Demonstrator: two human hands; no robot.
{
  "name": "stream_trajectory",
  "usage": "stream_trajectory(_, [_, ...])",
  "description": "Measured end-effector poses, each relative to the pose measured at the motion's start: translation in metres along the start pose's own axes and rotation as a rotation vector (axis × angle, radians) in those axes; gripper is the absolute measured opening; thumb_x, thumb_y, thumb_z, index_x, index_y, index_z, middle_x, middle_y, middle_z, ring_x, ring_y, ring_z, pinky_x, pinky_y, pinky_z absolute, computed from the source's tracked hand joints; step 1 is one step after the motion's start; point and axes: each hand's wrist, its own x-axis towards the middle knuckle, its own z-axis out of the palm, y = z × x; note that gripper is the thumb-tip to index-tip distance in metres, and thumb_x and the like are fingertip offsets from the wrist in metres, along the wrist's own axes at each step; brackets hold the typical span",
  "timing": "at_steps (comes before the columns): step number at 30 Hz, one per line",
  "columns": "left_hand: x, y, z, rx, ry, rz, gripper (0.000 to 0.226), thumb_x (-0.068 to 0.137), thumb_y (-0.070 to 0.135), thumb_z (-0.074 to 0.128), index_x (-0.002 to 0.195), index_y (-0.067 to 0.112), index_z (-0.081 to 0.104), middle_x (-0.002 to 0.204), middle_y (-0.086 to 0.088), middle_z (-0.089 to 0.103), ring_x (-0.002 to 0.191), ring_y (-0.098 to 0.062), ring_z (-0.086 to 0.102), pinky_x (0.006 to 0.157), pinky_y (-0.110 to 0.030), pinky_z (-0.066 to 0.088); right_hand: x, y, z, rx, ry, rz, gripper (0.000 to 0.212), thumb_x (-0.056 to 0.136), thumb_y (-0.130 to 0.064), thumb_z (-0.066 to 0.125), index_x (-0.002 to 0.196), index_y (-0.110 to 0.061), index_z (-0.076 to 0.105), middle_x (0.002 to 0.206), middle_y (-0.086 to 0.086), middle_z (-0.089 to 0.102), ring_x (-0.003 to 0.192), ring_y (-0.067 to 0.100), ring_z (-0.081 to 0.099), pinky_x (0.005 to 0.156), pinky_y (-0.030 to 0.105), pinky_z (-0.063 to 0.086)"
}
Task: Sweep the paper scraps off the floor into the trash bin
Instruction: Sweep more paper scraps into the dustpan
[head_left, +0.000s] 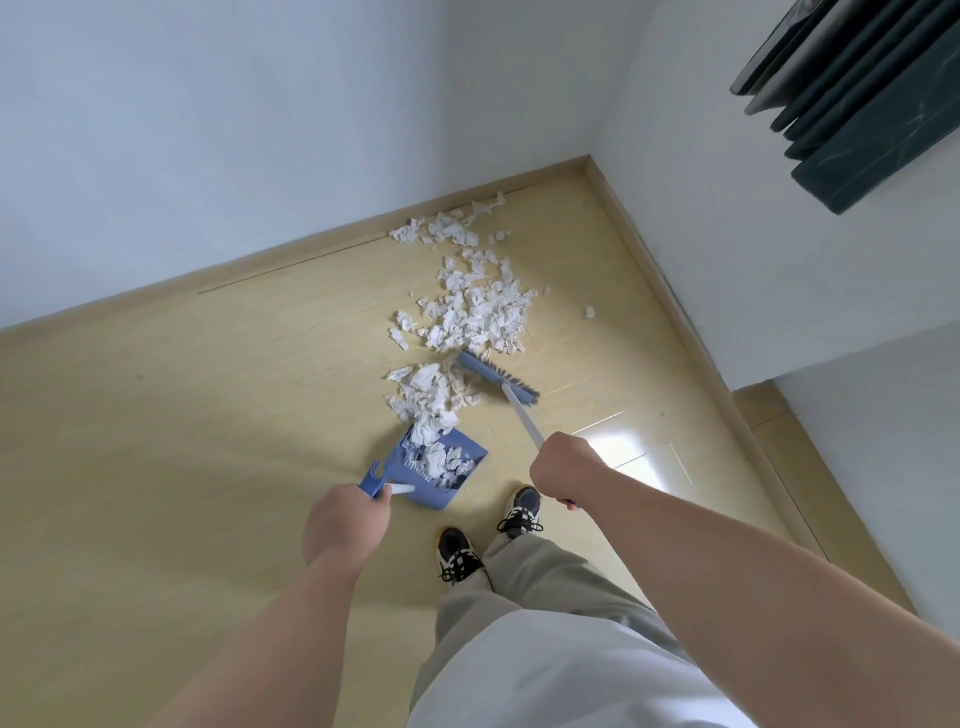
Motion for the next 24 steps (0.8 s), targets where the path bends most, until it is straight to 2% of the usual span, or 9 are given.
stream_trajectory(2, [0.001,0.002,0.0,0.011,0.006,0.001,0.04,0.095,0.045,0.058,0.064,0.019,0.057,0.063,-0.001,0.059,0.068,-0.03,0.059,0.058,-0.03,0.039,0.007,0.005,0.004,0.009,-0.035,0.012,0.02,0.094,0.0,0.049,0.074,0.0,0.052,0.079,0.008,0.062,0.047,0.014,0.045,0.048,0.022,0.042])
stream_trajectory(5, [0.004,0.005,0.0,0.015,0.016,0.001,0.042,0.095,0.045,0.058,0.062,0.018,0.056,0.063,-0.002,0.059,0.067,-0.031,0.059,0.058,-0.03,0.039,0.009,0.016,0.006,0.076,-0.056,0.011,0.015,0.096,-0.004,0.045,0.091,-0.004,0.059,0.062,0.002,0.055,0.044,0.012,0.047,0.048,0.02,0.041])
stream_trajectory(10, [0.0,0.007,0.001,0.032,0.032,-0.024,0.044,0.095,0.047,0.057,0.061,0.018,0.057,0.062,-0.002,0.06,0.056,-0.021,0.055,0.052,-0.028,0.037,-0.004,0.037,0.0,0.071,-0.137,-0.021,0.021,0.094,-0.006,0.043,0.086,-0.002,0.062,0.056,0.007,0.052,0.042,0.016,0.047,0.043,0.02,0.039])
stream_trajectory(13, [-0.005,0.007,0.001,0.011,0.028,-0.021,0.045,0.094,0.046,0.058,0.061,0.016,0.057,0.062,-0.003,0.061,0.057,-0.023,0.056,0.052,-0.029,0.037,-0.01,0.058,-0.004,0.154,-0.171,0.046,0.018,0.09,-0.005,0.041,0.087,0.0,0.058,0.064,0.015,0.056,0.04,0.02,0.044,0.039,0.022,0.035])
stream_trajectory(15, [-0.01,0.007,0.001,-0.001,0.021,-0.014,0.047,0.095,0.046,0.058,0.06,0.014,0.057,0.061,-0.004,0.06,0.055,-0.022,0.054,0.05,-0.028,0.037,-0.013,0.072,-0.007,0.25,-0.177,0.067,0.021,0.088,-0.007,0.044,0.094,0.001,0.062,0.07,0.015,0.056,0.04,0.02,0.043,0.04,0.021,0.033])
stream_trajectory(17, [-0.016,0.008,-0.001,-0.005,0.029,-0.003,0.049,0.095,0.046,0.057,0.059,0.012,0.057,0.059,-0.005,0.059,0.054,-0.021,0.052,0.05,-0.028,0.036,-0.017,0.088,-0.008,0.428,-0.161,0.103,0.025,0.09,-0.009,0.048,0.106,0.002,0.063,0.068,0.011,0.054,0.039,0.017,0.039,0.041,0.021,0.03])
stream_trajectory(19, [-0.02,0.011,-0.003,-0.031,0.048,0.006,0.051,0.094,0.046,0.057,0.057,0.012,0.054,0.056,-0.004,0.056,0.053,-0.023,0.051,0.049,-0.028,0.034,-0.025,0.096,-0.012,0.575,-0.133,0.119,0.025,0.09,-0.009,0.05,0.11,0.001,0.062,0.065,0.008,0.051,0.037,0.015,0.035,0.04,0.019,0.027])
stream_trajectory(24, [-0.027,0.026,-0.016,-0.117,0.096,0.011,0.052,0.093,0.048,0.059,0.055,0.012,0.054,0.055,-0.005,0.057,0.056,-0.028,0.055,0.052,-0.03,0.038,-0.037,0.109,-0.031,0.816,-0.056,0.126,0.01,0.09,-0.006,0.048,0.093,-0.002,0.057,0.062,0.008,0.044,0.042,0.017,0.03,0.044,0.022,0.021])
